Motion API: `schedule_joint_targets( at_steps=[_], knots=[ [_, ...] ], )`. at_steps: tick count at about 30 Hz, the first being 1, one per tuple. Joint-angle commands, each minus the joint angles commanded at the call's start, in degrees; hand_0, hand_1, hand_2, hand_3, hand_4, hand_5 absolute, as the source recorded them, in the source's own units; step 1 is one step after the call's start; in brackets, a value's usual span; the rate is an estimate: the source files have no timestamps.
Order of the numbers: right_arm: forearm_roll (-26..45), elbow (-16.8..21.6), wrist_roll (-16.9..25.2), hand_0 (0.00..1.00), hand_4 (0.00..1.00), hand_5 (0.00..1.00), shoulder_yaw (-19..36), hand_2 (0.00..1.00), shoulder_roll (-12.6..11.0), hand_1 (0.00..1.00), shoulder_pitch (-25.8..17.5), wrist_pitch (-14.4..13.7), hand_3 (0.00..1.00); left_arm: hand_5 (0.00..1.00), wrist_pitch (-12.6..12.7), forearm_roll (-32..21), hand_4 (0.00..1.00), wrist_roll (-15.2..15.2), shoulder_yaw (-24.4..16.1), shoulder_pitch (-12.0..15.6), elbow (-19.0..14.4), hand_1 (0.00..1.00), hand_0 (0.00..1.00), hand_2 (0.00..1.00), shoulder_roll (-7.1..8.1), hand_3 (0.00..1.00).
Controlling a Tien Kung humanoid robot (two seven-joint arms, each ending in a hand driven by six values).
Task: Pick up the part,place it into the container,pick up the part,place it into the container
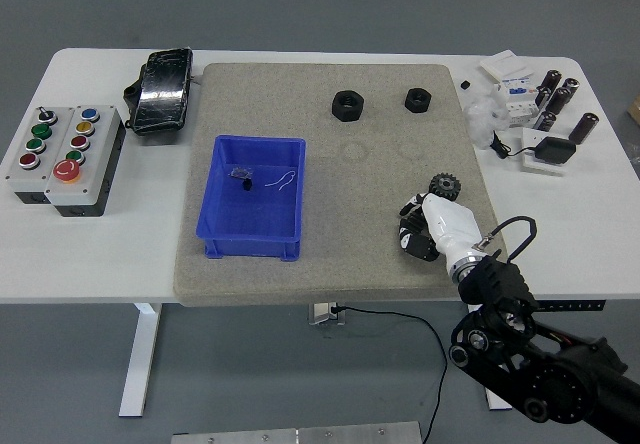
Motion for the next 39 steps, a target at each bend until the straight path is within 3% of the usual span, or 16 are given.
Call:
schedule_joint_targets(
  at_steps=[1,19,20,25,26,37,39],
  knots=[
    [0.0,-0.1,0.1,0.394,0.191,0.002,-0.1,0.449,0.0,0.527,0.0,-0.1,0.408,0.402,0.0,0.0,0.668,0.0,0.0,0.0,0.0,0.626,0.663,0.577,0.0,0.618],
    [-0.8,-0.2,0.7,0.37,0.202,0.002,0.9,0.439,0.6,0.521,2.4,-3.3,0.386,0.422,0.0,0.0,0.67,-0.2,0.2,-0.2,0.0,0.626,0.663,0.579,0.01,0.621],
    [-0.9,0.0,0.7,0.366,0.434,0.002,1.3,0.603,0.6,0.57,2.4,-3.3,0.639,0.431,0.0,-0.1,0.672,-0.2,0.3,-0.2,0.0,0.626,0.663,0.58,0.01,0.621],
    [-1.0,1.5,0.0,0.366,0.434,0.002,3.2,0.603,-0.3,0.57,2.0,-1.8,0.639,0.431,0.0,0.1,0.672,-0.2,0.2,-0.1,0.0,0.626,0.663,0.58,0.03,0.621],
    [-1.0,2.1,-0.3,0.307,0.596,0.147,3.4,0.785,-0.6,0.587,1.9,-1.1,0.764,0.45,0.0,0.2,0.676,-0.1,0.2,-0.1,0.0,0.626,0.663,0.582,0.04,0.623],
    [-3.7,8.8,-5.6,0.292,0.653,0.143,3.5,0.803,-4.0,0.574,0.6,6.9,0.8,0.466,0.0,0.2,0.683,-0.1,0.0,-0.2,0.0,0.626,0.663,0.583,0.03,0.624],
    [-3.3,9.5,-6.0,0.292,0.69,0.175,3.4,0.777,-4.6,0.572,0.6,7.7,0.744,0.468,0.0,0.2,0.684,-0.1,0.0,-0.2,0.0,0.626,0.663,0.583,0.02,0.624]
  ],
)
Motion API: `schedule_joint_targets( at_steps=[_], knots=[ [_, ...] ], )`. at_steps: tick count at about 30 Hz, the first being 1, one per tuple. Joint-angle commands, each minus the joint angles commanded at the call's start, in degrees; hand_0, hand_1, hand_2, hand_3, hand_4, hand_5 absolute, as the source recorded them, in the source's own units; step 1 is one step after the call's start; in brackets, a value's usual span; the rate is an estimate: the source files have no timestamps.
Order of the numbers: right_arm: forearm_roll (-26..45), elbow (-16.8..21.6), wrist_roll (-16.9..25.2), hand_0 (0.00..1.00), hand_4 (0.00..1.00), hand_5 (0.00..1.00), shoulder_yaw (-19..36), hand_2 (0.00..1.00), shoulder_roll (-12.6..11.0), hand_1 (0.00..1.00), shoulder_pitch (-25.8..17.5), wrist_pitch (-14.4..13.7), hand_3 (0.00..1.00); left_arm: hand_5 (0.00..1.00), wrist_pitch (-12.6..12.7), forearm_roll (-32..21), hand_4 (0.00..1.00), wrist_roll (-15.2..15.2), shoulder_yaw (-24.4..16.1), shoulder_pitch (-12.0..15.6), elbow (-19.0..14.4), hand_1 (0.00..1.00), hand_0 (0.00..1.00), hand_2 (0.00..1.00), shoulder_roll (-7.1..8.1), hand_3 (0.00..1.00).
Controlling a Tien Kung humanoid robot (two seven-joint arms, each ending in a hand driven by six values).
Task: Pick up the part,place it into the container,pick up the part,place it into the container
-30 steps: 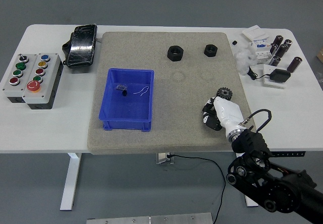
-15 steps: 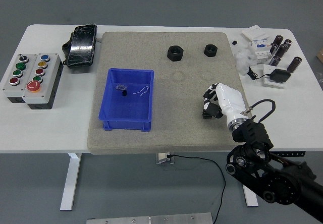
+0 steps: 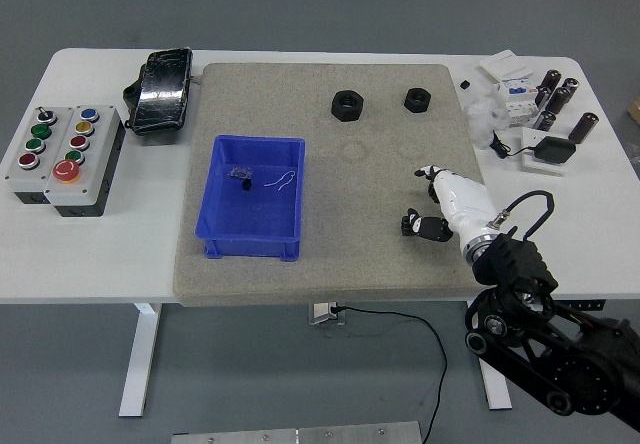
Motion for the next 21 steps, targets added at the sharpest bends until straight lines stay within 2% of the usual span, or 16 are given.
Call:
schedule_joint_targets(
  at_steps=[4,5,9,21],
  knots=[
    [1.2,0.6,-0.4,0.292,0.69,0.175,-0.9,0.777,-1.4,0.572,0.0,1.3,0.744,0.468,0.0,-0.1,0.684,0.0,0.0,0.0,0.0,0.626,0.663,0.583,0.04,0.624],
    [1.4,0.5,-0.5,0.288,0.7,0.188,-1.2,0.743,-1.6,0.572,0.0,1.6,0.717,0.469,0.0,-0.1,0.684,0.0,0.0,-0.1,0.0,0.626,0.663,0.583,0.05,0.625],
    [2.1,0.6,-0.8,0.288,0.7,0.188,-2.3,0.743,-1.9,0.572,0.2,2.3,0.717,0.469,0.0,0.0,0.684,0.0,0.0,-0.1,0.0,0.626,0.663,0.583,-0.01,0.625],
    [4.2,1.5,-0.1,0.284,0.694,0.206,-4.6,0.705,-2.5,0.542,1.3,1.8,0.694,0.47,0.0,0.0,0.684,-0.1,0.0,-0.1,0.0,0.626,0.663,0.583,-0.06,0.625]
  ],
)
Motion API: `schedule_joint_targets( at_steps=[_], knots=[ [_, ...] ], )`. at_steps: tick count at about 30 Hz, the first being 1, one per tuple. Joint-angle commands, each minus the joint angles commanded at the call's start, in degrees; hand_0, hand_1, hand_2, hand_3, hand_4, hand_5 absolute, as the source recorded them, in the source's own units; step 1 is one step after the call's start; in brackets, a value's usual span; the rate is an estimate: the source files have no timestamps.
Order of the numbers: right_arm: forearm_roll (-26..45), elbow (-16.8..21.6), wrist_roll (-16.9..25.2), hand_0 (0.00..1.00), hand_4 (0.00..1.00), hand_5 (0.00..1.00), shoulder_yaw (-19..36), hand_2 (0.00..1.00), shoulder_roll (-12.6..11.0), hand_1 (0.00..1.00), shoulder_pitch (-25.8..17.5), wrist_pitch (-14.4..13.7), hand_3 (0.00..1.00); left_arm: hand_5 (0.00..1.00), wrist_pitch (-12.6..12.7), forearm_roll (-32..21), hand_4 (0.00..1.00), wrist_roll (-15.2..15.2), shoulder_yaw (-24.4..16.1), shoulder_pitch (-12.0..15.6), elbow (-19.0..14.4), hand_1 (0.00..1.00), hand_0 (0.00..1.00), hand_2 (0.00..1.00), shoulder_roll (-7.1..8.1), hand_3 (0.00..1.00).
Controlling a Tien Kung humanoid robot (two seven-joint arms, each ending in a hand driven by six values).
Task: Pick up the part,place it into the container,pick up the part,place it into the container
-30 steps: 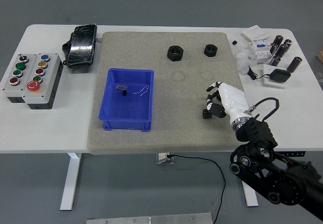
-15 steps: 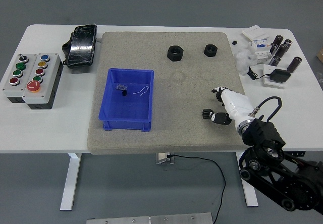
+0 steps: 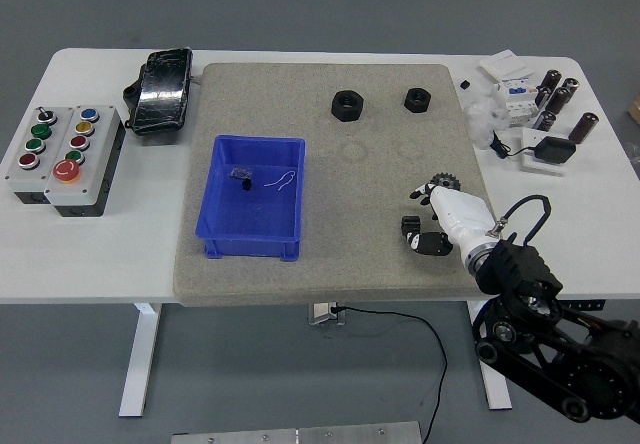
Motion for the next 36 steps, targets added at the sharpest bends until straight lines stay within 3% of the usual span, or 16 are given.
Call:
schedule_joint_targets(
  at_steps=[13,14,25,26,36],
  knots=[
    [1.4,-4.5,1.4,0.28,0.665,0.209,-2.9,0.67,1.0,0.522,1.8,-0.5,0.683,0.47,0.0,-0.1,0.683,-0.1,0.2,-0.1,0.0,0.626,0.663,0.584,0.04,0.625],
    [1.4,-4.6,1.5,0.282,0.527,0.054,-2.9,0.614,1.0,0.51,1.8,-0.8,0.67,0.472,0.0,-0.2,0.683,-0.1,0.2,-0.1,0.0,0.626,0.663,0.584,0.05,0.625],
    [2.2,-6.9,3.1,0.278,0.562,0.002,-3.2,0.568,1.3,0.496,1.9,-3.1,0.654,0.472,-0.1,-0.5,0.683,-0.2,0.7,-0.2,0.0,0.626,0.663,0.584,0.08,0.622],
    [2.2,-7.1,3.2,0.275,0.629,0.002,-3.3,0.534,1.3,0.489,1.9,-3.3,0.607,0.475,-0.1,-0.5,0.681,-0.2,0.7,-0.2,0.0,0.626,0.663,0.584,0.09,0.617],
    [1.7,-7.4,4.0,0.269,0.62,0.002,-4.0,0.524,1.4,0.485,1.9,-5.4,0.564,0.48,0.0,-0.8,0.681,-0.4,0.8,-0.2,0.0,0.627,0.663,0.585,0.19,0.618]
  ],
)
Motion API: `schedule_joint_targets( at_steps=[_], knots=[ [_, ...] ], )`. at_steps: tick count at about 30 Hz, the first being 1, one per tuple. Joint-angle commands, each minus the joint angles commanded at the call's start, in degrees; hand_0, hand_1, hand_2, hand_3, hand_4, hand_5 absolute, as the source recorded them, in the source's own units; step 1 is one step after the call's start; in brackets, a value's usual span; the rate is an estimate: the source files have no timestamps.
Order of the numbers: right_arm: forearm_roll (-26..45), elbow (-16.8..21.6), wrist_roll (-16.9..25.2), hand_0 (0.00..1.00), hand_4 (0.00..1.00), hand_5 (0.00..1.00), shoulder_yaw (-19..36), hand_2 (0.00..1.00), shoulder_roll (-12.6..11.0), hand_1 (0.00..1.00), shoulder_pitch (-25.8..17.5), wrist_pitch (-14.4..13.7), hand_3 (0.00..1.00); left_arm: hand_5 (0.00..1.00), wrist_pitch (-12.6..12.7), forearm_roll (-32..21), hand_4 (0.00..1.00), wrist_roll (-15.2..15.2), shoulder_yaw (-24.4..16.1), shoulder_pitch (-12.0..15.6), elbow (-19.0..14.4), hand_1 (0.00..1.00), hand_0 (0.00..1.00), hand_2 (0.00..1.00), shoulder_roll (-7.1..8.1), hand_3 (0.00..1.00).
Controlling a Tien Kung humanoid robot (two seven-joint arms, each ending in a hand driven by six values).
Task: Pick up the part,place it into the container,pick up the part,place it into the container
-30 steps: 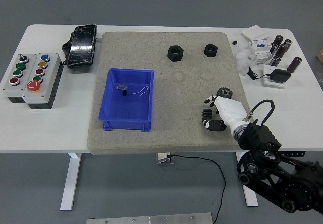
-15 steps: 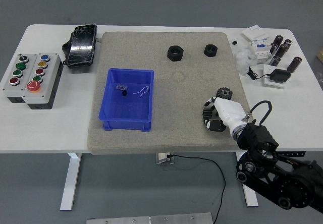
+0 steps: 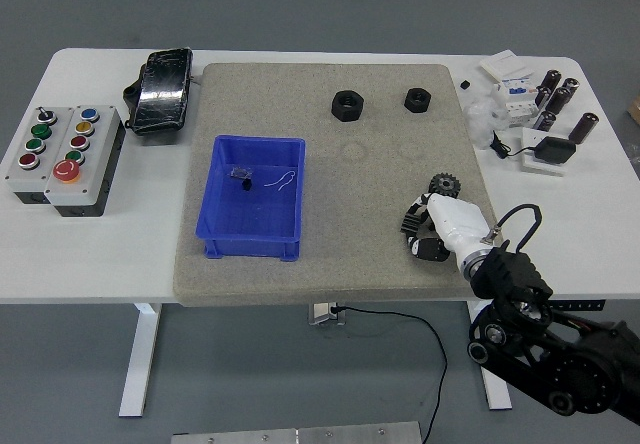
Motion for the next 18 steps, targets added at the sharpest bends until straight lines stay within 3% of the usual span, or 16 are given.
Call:
schedule_joint_targets(
  at_steps=[12,18],
  knots=[
    [1.8,-0.2,2.3,0.275,0.61,0.002,1.9,0.521,0.7,0.492,1.0,-5.0,0.559,0.487,0.0,0.3,0.681,0.1,-0.2,0.1,0.0,0.627,0.663,0.585,-0.04,0.621],
    [9.1,0.6,8.0,0.275,0.611,0.002,1.2,0.525,2.9,0.498,2.4,-10.0,0.564,0.491,0.0,1.0,0.681,0.6,-0.9,0.2,0.0,0.627,0.663,0.585,-0.15,0.622]
  ],
)
